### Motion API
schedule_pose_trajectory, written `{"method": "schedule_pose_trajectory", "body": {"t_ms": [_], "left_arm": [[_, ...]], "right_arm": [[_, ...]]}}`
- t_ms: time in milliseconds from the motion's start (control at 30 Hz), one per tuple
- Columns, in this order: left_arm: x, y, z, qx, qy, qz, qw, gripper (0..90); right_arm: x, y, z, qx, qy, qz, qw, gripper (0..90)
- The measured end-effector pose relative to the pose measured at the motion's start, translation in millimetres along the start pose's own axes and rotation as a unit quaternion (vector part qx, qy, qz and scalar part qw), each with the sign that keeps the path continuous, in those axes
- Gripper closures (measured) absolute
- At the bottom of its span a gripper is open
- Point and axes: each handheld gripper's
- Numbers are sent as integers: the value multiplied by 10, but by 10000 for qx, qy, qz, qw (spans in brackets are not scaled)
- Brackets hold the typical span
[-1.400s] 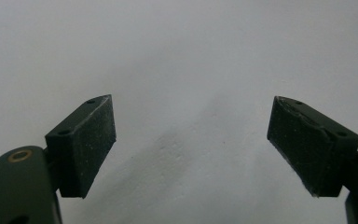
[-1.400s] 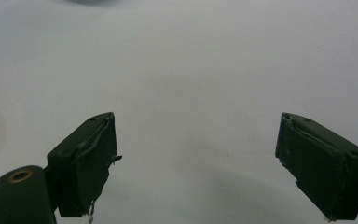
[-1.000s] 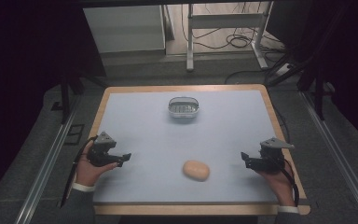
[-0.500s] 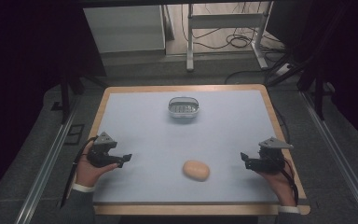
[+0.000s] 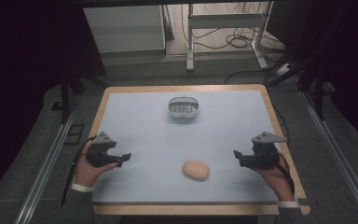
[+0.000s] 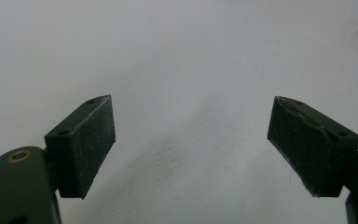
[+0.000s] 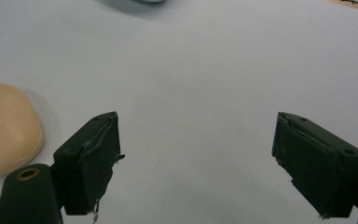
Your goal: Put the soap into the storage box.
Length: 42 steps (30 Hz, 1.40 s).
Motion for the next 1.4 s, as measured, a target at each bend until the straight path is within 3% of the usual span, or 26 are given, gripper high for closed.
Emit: {"method": "schedule_pose_trajectory", "body": {"t_ms": [367, 567, 800, 1133, 1400], "left_arm": [[18, 1, -6, -105, -104, -88, 9999, 152], [28, 1, -9, -135, -106, -86, 9998, 152], [17, -2, -15, -136, -83, -67, 9999, 149], [19, -12, -32, -112, -10, -67, 9999, 145], [39, -15, -13, -52, 13, -104, 9999, 137]], "right_arm": [[100, 193, -127, -350, 233, -186, 9989, 153], [122, 284, -195, -417, 365, -205, 9983, 154], [238, 380, -339, -680, 576, -466, 9949, 158], [318, 423, -465, -813, 742, -656, 9918, 158], [441, 425, -594, -1003, 1012, -984, 9849, 186]]}}
Point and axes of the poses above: each handheld gripper's, and its own axes: x roughly forward along the jaws, y roughly out of its top, z roughly to its right, and after that the axes turned 10 degrees about y, right-handed
